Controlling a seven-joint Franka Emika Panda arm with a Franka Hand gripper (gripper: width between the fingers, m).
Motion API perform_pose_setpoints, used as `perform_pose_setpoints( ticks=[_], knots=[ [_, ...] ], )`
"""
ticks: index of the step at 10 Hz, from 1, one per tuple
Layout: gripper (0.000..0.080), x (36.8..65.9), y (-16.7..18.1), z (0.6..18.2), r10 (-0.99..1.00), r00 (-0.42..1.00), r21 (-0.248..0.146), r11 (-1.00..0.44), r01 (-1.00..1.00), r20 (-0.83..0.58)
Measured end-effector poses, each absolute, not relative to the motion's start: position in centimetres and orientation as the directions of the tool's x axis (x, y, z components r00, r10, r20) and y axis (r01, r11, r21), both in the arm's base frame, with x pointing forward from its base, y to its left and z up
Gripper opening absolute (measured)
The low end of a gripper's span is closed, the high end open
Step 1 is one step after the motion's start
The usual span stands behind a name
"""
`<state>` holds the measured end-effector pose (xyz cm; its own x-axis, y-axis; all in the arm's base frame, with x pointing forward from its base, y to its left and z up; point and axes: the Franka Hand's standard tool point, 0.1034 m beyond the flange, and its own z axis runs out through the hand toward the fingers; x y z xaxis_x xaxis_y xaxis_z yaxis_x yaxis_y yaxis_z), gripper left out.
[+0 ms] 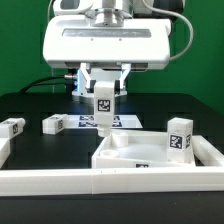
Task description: Assemble square table
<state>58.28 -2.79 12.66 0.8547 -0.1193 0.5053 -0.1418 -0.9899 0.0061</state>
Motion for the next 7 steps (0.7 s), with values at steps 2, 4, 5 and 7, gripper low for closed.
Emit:
perform_pose_setpoints(
  ticks=[2,4,5,7],
  knots=[
    [0.0291,58.31,-3.44,12.33,-0.126,0.856,0.005,-0.989,-0.148,0.502],
    [0.0291,58.32,-3.22,12.32,-0.123,0.856,0.005,-0.989,-0.145,0.501],
    [0.0291,58.31,-3.24,12.31,-0.123,0.856,0.005,-0.989,-0.145,0.501],
    [0.0291,58.39,-3.0,12.1,-0.121,0.858,0.004,-0.99,-0.142,0.499]
  ],
)
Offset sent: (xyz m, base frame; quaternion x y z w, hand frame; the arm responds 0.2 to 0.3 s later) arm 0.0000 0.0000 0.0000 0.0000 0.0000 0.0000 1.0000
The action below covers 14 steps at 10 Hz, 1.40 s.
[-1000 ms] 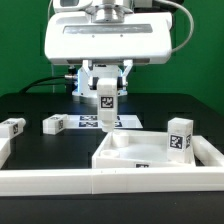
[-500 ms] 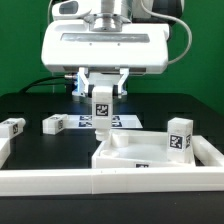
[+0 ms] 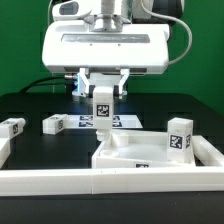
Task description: Assemble square table
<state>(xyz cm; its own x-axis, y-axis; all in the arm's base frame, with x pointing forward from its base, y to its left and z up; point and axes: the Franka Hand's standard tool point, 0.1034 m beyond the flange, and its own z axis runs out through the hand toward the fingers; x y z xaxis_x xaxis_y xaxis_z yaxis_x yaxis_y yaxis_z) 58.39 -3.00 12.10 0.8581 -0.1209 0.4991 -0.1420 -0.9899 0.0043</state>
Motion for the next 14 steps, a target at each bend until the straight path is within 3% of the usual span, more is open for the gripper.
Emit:
perform_pose_setpoints(
  ticks=[3,14],
  knots=[
    [0.0291,58.9,-3.0,12.3,-0.117,0.849,0.007,-0.99,-0.141,0.515],
    [0.0291,58.6,-1.9,9.9,-0.088,0.842,0.03,-0.992,-0.123,0.533]
  ],
)
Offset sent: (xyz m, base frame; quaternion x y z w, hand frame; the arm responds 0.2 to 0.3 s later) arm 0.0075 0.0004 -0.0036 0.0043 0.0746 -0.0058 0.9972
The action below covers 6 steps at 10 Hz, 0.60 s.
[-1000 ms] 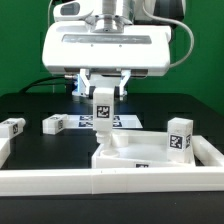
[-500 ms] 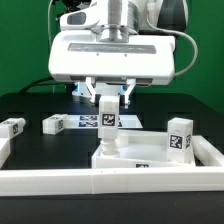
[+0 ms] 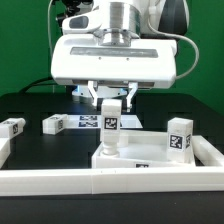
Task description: Assemble square table
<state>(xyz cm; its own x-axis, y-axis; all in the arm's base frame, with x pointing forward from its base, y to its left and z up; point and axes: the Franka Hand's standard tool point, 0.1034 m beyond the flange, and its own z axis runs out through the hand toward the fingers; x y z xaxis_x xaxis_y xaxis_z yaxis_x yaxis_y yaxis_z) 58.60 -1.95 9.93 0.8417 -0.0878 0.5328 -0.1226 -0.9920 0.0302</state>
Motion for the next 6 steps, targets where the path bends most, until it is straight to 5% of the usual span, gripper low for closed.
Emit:
perform_pose_setpoints(
  ticks=[6],
  knots=[
    [0.0291,58.2,-1.9,8.8,-0.077,0.837,0.044,-0.992,-0.12,0.542]
  ],
)
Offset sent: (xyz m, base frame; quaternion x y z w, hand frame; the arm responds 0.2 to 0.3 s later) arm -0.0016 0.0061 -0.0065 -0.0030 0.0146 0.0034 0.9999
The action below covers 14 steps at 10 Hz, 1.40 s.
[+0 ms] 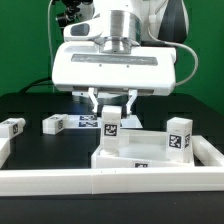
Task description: Assemble square table
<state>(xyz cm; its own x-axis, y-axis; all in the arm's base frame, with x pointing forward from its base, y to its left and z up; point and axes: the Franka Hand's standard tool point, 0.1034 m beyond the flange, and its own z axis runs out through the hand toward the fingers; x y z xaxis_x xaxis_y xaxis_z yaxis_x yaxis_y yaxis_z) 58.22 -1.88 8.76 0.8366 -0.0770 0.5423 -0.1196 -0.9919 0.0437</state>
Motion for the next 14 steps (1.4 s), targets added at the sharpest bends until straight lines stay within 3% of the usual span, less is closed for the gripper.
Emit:
perform_pose_setpoints(
  ticks=[6,8,14],
  knots=[
    [0.03,57.98,-1.8,8.37,-0.078,0.844,0.042,-0.992,-0.118,0.53],
    [0.0603,57.95,-1.8,8.31,-0.078,0.845,0.042,-0.992,-0.118,0.529],
    [0.0649,58.01,-2.14,8.82,-0.079,0.856,0.039,-0.993,-0.115,0.511]
  ],
)
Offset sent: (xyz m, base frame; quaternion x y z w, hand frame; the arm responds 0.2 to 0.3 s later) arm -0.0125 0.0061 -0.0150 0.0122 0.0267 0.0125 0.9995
